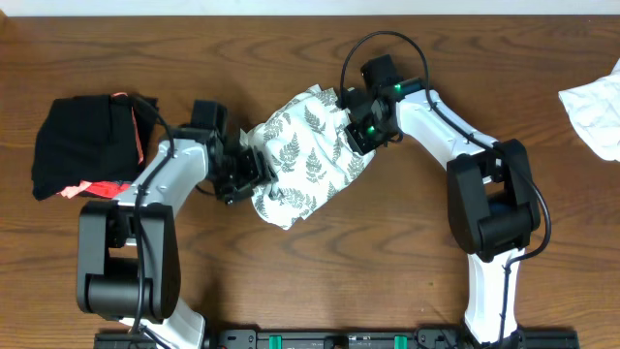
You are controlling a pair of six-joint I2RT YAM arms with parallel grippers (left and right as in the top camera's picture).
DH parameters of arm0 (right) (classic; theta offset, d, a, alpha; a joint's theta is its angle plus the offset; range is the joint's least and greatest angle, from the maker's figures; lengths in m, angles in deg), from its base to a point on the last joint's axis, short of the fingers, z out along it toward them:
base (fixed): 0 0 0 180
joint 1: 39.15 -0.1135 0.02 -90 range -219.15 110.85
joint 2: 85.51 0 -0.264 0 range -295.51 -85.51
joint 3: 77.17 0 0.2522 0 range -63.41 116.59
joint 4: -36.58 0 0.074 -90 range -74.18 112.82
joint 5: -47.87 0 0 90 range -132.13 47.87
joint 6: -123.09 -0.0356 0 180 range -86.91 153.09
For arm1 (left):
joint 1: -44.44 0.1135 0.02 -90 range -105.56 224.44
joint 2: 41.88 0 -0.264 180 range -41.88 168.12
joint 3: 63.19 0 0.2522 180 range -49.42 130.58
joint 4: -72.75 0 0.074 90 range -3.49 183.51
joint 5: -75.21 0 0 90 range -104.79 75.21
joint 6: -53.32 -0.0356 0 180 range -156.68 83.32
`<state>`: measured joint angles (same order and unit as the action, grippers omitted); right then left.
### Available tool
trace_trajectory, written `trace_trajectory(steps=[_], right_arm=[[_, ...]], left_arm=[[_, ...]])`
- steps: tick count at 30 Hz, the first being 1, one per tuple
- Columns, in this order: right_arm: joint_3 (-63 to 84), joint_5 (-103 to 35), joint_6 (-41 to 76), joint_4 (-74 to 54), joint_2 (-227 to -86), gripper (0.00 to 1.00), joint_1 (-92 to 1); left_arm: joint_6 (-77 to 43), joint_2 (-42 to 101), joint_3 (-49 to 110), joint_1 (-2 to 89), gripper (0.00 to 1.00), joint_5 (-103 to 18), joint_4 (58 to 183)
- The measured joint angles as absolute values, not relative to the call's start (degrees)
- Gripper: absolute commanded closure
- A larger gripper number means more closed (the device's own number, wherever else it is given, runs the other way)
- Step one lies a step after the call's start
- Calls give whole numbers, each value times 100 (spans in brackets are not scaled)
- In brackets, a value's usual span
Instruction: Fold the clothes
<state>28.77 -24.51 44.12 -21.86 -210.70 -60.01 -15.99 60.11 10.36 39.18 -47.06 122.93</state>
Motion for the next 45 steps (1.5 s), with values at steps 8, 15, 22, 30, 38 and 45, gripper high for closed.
trace_trajectory(steps=[8,15,22,30,38,45], right_arm=[[2877,-2444,4412,-2202,-21070,84,-6001],[2877,-2429,4414,-2213,-21070,84,-6001],[2877,-2402,4412,-2263,-21070,84,-6001],[2877,-2394,4412,-2276,-21070,84,-6001],[2877,-2387,4412,-2293,-21070,85,-6001],[2877,-2376,4412,-2374,-21070,85,-6001]], left_arm=[[-1934,5360,833,3918,34,-5108,12199],[-2001,4449,844,3920,34,-5178,13028],[-1319,4438,715,3927,35,-4540,13902],[-436,4438,101,3940,35,-3613,13563],[200,4466,-216,3748,35,-3228,12663],[541,4984,-216,3367,35,-3135,12425]])
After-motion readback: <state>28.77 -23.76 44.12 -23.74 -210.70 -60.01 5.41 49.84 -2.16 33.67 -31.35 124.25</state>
